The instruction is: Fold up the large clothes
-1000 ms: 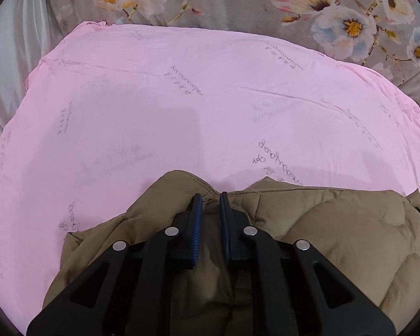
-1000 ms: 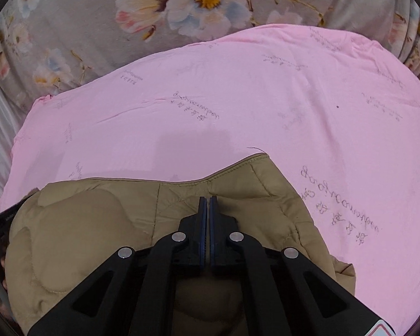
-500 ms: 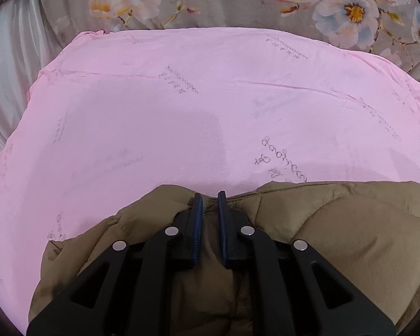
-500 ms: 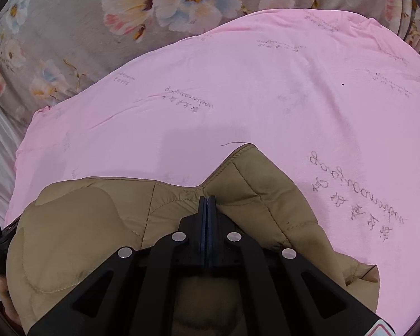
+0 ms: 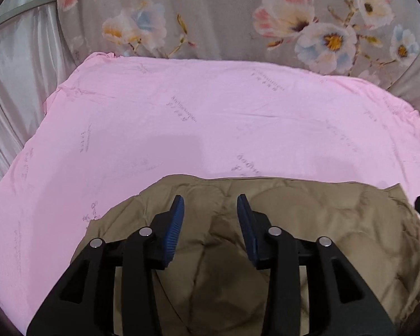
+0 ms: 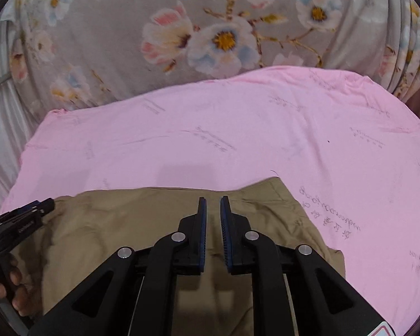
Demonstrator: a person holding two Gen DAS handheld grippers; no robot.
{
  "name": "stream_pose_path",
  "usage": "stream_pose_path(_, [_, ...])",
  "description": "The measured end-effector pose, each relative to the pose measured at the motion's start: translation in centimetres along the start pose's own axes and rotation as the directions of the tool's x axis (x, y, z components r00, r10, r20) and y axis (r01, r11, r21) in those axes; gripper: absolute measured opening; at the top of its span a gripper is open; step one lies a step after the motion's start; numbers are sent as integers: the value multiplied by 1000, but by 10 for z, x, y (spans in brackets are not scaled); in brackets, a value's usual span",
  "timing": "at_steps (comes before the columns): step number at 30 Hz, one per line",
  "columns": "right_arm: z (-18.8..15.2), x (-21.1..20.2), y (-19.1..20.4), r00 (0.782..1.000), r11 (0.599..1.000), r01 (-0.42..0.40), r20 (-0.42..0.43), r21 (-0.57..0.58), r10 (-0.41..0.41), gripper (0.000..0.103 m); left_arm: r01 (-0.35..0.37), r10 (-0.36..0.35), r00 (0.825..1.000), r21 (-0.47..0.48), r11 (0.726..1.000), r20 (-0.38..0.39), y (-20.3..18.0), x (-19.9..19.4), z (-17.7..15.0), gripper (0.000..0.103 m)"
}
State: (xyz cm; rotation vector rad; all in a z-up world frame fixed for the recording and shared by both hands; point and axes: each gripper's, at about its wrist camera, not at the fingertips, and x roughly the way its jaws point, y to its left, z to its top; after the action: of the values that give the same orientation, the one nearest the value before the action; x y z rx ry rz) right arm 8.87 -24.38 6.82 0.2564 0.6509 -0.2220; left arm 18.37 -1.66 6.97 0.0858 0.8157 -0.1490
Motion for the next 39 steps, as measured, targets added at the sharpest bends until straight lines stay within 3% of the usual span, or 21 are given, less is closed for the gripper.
stream_pose_path(3, [-8, -16, 33, 998, 996, -67, 11, -52, 67, 13, 43, -43, 999, 10, 999, 24, -17, -25, -7, 38])
stream_pose_path(5, [-18, -12, 52, 995, 991, -102, -11, -84, 101, 13, 66, -66, 998, -7, 998, 0, -25, -23, -17, 38])
stream_pose_path(8, [-36, 5, 67, 995, 988, -90, -49, -123, 85, 13, 42, -43, 999, -16, 999, -34, -29, -8, -30, 37])
stream_pose_path(15, [-56, 33, 51, 993, 993, -88, -89, -75, 81, 10, 15, -16, 999, -27, 1000, -36, -34, 12, -47, 39])
stream_pose_path(22, [-65, 39, 58, 997, 994, -45, -75, -104, 37, 10, -1, 1, 1000, -23, 1000, -10, -37, 17, -55, 40])
stream_pose_path(39, [-67, 44, 58, 997, 993, -34, -79, -109, 26, 10, -32, 33, 999, -6, 999, 6, -41, 21, -58, 40])
